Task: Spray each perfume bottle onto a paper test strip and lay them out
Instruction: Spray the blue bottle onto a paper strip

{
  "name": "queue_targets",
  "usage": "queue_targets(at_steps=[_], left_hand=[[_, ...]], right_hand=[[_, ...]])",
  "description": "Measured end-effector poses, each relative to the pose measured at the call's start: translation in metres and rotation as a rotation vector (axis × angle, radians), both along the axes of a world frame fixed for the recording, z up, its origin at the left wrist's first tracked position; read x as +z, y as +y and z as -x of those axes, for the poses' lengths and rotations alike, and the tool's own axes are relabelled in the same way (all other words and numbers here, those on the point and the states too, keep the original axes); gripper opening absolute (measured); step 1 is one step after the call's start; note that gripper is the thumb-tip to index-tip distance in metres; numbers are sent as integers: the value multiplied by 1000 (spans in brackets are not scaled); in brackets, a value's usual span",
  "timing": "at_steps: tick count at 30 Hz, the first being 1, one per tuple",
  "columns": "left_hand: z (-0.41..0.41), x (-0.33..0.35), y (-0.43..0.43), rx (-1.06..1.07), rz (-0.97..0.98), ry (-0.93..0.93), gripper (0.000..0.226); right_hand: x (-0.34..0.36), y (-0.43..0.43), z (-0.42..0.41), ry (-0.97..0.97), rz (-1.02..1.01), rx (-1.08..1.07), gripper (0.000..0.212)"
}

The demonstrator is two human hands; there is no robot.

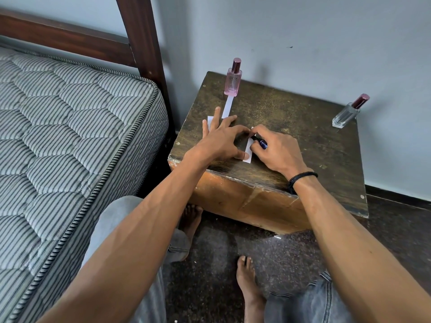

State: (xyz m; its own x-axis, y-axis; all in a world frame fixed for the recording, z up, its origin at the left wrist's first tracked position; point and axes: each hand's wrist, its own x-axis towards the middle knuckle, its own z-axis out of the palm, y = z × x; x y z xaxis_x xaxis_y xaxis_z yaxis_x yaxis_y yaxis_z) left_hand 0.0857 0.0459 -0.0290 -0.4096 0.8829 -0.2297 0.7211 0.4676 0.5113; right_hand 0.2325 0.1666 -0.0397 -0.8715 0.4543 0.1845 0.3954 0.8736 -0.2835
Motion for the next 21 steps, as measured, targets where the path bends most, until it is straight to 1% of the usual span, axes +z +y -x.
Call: queue_targets(at_steps=[6,9,12,14,17,19,21], left_hand=[[-1,2,-2,-1,-7,-11,73],[-1,2,-3,-6,-8,-1,72],[0,2,-3,-6,-14,7,72],[0,2,-2,-9,-17,11,72],[0,2,-2,-10,-18,4,72],[0,2,-2,-8,-16,6,72],[0,2,-2,-7,-15,12,72]], right_hand=[[0,-1,-2,10,37,-22,26],[4,4,-2,27,186,-91,24],[13,12,0,30,467,-135,21],[20,15,1,127,683,-118,23],[28,25,-3,294,1047,-151,29],[27,31,-5,360,1290,-132,29],[26,34,-7,415,1467,-105,30]])
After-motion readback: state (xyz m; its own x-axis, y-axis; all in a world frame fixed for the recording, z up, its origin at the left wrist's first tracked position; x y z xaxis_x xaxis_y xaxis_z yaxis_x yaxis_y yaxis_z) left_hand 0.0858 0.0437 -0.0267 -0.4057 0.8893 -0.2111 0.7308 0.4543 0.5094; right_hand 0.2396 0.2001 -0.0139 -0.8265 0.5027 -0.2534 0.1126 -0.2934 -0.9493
